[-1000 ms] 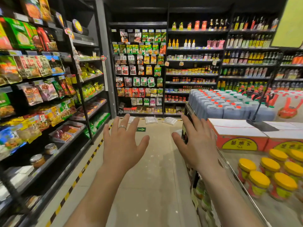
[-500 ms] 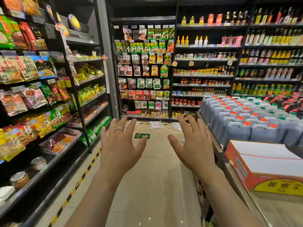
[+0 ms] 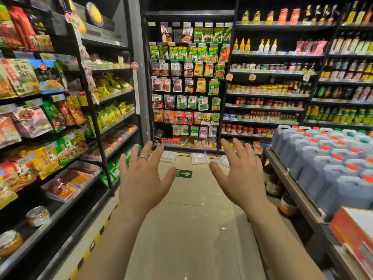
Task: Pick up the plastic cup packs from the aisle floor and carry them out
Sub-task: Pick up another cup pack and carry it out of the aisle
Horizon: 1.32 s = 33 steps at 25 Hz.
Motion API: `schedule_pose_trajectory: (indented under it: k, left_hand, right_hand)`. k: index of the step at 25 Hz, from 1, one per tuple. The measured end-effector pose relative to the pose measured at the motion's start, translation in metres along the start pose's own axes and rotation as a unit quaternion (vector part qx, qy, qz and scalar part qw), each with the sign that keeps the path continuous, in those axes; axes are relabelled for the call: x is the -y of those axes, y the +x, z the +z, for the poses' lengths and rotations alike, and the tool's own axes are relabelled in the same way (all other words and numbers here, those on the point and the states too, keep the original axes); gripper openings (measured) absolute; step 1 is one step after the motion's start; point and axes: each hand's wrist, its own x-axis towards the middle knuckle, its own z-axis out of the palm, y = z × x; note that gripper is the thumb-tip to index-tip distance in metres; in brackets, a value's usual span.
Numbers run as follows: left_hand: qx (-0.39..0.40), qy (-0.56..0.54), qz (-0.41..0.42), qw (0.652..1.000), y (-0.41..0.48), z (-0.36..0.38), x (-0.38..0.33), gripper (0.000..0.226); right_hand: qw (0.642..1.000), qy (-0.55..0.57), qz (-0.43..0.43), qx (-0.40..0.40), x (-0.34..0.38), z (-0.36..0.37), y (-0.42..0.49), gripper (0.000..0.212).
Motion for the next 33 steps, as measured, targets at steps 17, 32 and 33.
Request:
schedule_pose_trajectory:
  k: [17,32,33]
  left_hand:
    - [0.018,0.028,-0.001,0.999,0.278,0.137,0.181,0.073]
    - [0.024,0.043,-0.004,0.999,0.593,0.346,0.142,0.064]
    - [0.025,0.048,-0.007,0.999,0.614,0.362,0.139,0.065]
  right_hand:
    - [0.999,0.029,-0.014,-0.004,0.115,0.211,0.280,0.064]
    - [0.999,0.031,-0.029,0.010,0.009,0.372,0.617,0.067]
    - [0.999,0.038,-0.028,0.009,0.000,0.382,0.641,0.066]
